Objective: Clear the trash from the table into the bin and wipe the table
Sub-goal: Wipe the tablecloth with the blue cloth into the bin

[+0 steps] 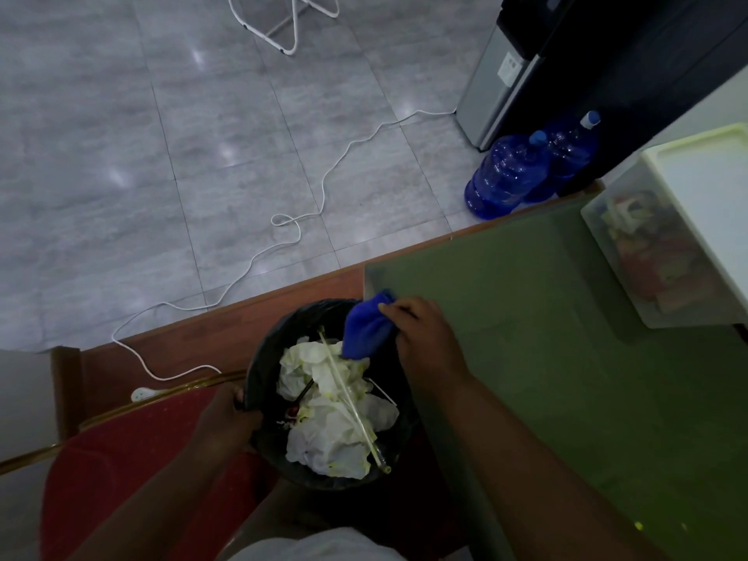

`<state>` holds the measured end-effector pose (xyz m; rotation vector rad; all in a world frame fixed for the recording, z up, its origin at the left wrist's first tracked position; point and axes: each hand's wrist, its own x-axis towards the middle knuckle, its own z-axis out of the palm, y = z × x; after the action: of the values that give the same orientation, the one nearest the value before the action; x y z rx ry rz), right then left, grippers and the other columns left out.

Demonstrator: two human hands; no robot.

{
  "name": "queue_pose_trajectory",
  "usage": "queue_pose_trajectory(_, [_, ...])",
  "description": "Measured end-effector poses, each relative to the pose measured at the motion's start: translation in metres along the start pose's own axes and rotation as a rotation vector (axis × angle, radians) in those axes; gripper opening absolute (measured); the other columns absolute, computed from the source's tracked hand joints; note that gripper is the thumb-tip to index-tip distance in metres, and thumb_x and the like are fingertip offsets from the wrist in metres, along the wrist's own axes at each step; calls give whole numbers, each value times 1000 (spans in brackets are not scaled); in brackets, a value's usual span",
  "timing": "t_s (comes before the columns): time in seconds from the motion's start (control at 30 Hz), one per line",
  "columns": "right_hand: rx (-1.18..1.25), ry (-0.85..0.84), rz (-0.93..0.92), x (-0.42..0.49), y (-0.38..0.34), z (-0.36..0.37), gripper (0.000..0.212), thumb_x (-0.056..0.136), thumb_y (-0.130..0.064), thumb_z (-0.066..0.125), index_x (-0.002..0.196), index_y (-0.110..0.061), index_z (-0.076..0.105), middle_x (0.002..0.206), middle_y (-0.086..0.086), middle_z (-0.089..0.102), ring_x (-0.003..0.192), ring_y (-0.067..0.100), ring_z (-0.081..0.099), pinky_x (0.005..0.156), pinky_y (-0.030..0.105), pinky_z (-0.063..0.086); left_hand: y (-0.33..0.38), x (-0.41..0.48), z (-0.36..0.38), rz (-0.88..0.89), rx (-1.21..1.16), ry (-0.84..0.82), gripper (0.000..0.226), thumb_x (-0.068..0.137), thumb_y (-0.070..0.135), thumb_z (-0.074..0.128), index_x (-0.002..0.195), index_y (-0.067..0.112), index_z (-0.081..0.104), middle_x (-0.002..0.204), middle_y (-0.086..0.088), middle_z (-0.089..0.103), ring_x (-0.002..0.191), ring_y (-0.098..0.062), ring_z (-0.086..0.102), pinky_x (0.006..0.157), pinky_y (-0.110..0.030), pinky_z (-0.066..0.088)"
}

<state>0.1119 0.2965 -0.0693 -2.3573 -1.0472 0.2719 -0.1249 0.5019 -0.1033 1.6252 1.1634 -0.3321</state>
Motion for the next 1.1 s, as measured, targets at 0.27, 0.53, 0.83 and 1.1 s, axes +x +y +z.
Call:
queue_pose_trajectory(0.27, [-240,276,604,-55,136,-125,54,82,6,53,134,-11,56,130,24,52,114,44,52,98,45,42,-17,-32,14,-28,-53,25,19,71,-11,59,85,-3,49,75,-22,59,63,-30,60,44,-32,45])
queue_pose_trajectory(0.53, [-258,112,399,-94,48,-30,54,77,9,56,127,-10,61,119,20,58,101,43,53,88,45,46,-31,-50,35,-43,-106,-5,22,69,-9,61,81,3,47,75,-17,58,64,-25,57,47,-33,44])
queue_pose_trajectory(0.83, [157,263,230,-102,1,-45,50,76,10,52,120,-9,66,110,12,63,100,24,58,91,30,47,-30,-61,41,-34,-124,-22,23,72,-15,57,81,2,44,76,-21,55,64,-27,55,46,-32,42])
queue_pose_trajectory(1.1, [-213,262,681,-110,126,-126,47,82,3,57,128,-8,59,124,24,57,112,41,54,98,41,42,-27,-58,41,-32,-102,-19,22,73,-11,59,82,4,46,77,-19,58,64,-27,57,39,-28,43])
